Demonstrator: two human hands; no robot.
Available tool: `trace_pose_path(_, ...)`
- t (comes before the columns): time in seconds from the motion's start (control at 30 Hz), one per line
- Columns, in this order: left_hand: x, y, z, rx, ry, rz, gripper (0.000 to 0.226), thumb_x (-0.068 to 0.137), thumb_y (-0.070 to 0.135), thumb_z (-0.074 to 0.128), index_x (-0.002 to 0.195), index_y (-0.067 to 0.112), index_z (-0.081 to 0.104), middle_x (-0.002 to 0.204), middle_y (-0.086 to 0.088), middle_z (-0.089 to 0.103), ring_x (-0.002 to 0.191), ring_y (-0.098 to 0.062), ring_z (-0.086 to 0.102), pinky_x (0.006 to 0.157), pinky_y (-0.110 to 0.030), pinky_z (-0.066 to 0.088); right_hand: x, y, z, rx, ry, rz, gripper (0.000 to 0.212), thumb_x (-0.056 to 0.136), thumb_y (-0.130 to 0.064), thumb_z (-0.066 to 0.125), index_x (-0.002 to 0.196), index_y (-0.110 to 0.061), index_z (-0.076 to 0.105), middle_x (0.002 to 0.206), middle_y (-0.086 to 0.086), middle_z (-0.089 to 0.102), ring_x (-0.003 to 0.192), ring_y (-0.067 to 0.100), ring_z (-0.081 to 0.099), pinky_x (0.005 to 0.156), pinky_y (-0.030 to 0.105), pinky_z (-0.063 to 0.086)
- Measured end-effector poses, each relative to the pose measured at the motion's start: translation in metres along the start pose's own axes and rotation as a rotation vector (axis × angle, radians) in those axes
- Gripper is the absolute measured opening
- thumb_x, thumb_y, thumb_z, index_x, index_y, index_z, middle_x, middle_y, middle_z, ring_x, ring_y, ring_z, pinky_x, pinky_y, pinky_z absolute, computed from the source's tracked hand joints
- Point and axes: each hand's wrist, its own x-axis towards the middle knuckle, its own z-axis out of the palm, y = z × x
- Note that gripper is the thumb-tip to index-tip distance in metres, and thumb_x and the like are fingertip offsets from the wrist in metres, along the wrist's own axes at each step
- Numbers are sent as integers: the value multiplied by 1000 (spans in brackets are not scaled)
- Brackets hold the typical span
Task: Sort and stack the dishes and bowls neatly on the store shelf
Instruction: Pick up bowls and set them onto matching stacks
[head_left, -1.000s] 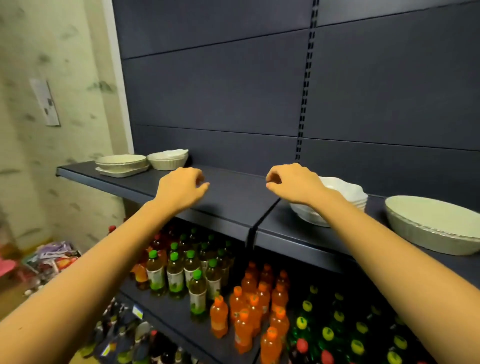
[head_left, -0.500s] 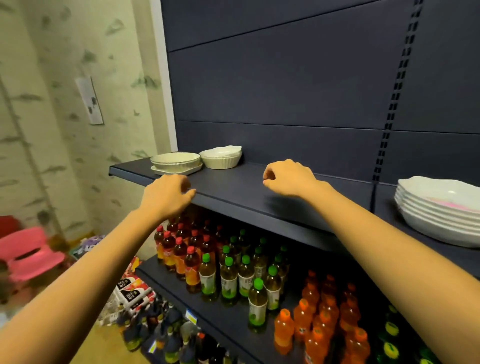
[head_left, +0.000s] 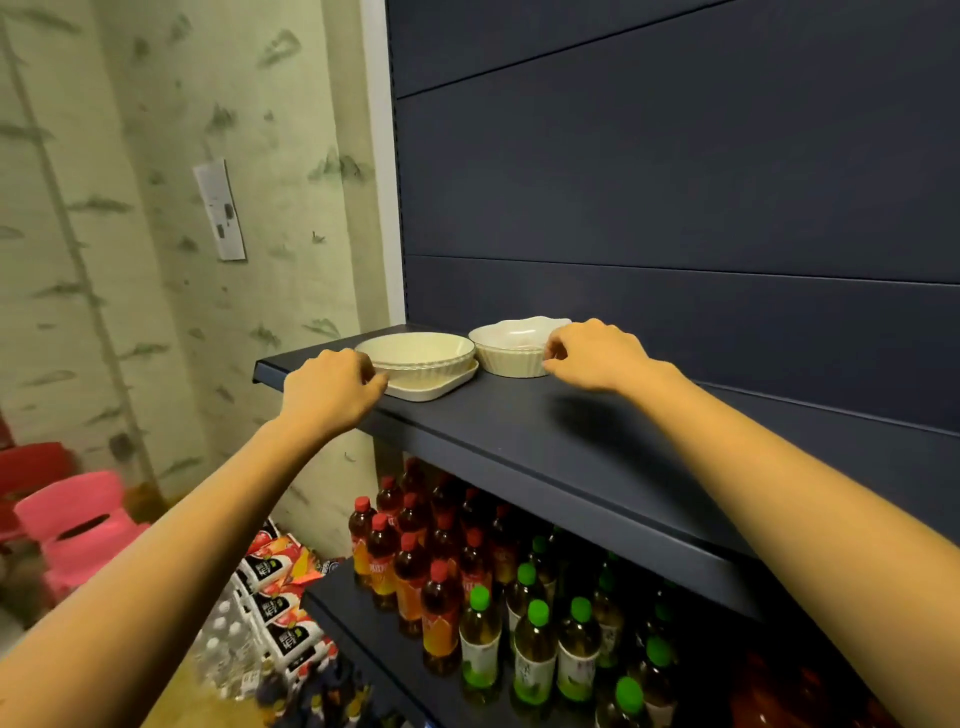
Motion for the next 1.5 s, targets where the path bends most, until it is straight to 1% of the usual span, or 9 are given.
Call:
trace_pose_path(0.2, 46, -31, 25, -3, -12, -93, 45, 94, 43, 38, 70, 11, 58, 79, -14, 66, 79, -35, 64, 74, -40, 55, 49, -12, 14, 3, 18, 11, 29, 91, -23, 47, 113, -21, 65, 120, 5, 64, 105, 28, 60, 74, 30, 39)
trace_pose_path(0.4, 97, -53, 50, -5, -80, -156, 56, 93, 55, 34, 85, 6, 61, 84, -12, 58, 79, -31, 55, 74, -36, 43, 82, -12, 24, 0, 11, 78, 27, 92, -25, 47, 112, -22, 64, 121, 5, 63, 106, 28, 59, 75, 32, 41)
trace_pose_path(0.53, 132, -62, 68, -60, -175, -128, 50, 88, 56, 44, 82, 9, 57, 85, -11, 60, 85, -33, 60, 79, -38, 47, 93, -7, 28, -15, 36, 155, 28, 92, -24, 46, 113, -22, 64, 121, 4, 63, 107, 28, 59, 74, 31, 39)
trace_pose_path(0.7, 180, -79, 68, -53, -408, 16, 26, 78, 28, 67, 71, 4, 60, 72, -11, 57, 67, -25, 51, 60, -28, 39, 109, -3, 32, -1, 63, 304, 29, 91, -23, 46, 113, -21, 65, 120, 5, 64, 105, 29, 60, 76, 33, 43)
trace_pose_path(0.9, 215, -83, 58, -123, -765, 183, 44, 87, 20, 62, 47, 11, 45, 37, 4, 36, 38, -11, 27, 38, -17, 23, 123, -3, 40, 71, 133, 486, 29, 91, -22, 47, 115, -21, 63, 121, 5, 64, 107, 29, 59, 77, 34, 43)
trace_pose_path(1.03, 232, -93, 63, -298, -754, 205, 41, 89, 14, 56, 50, 11, 44, 37, 3, 35, 32, -9, 25, 33, -15, 19, 132, -5, 49, 62, 168, 629, 35, 90, -25, 49, 124, -21, 54, 126, 6, 60, 114, 31, 56, 83, 35, 42)
trace_pose_path(1.2, 244, -99, 69, -626, -756, 186, 41, 92, 10, 44, 53, 15, 31, 40, 4, 24, 34, -9, 17, 35, -16, 15, 139, -11, 56, 43, 137, 753, 39, 91, -25, 48, 127, -10, 50, 124, 12, 57, 108, 33, 55, 76, 33, 38)
trace_pose_path(1.4, 250, -104, 66, -807, -597, 138, 38, 90, 9, 40, 53, 13, 32, 35, 0, 32, 30, -11, 22, 32, -12, 21, 149, -13, 60, 93, 94, 848, 12, 87, -17, 49, 83, -7, 53, 92, 9, 53, 81, 28, 48, 58, 27, 35)
trace_pose_path(1.5, 252, -110, 64, -888, -491, 64, 37, 90, 10, 41, 53, 10, 38, 29, 3, 37, 24, -7, 26, 30, -9, 25, 153, -13, 63, 136, 95, 898, 21, 88, -16, 48, 68, -10, 44, 91, 9, 51, 83, 27, 48, 67, 29, 37)
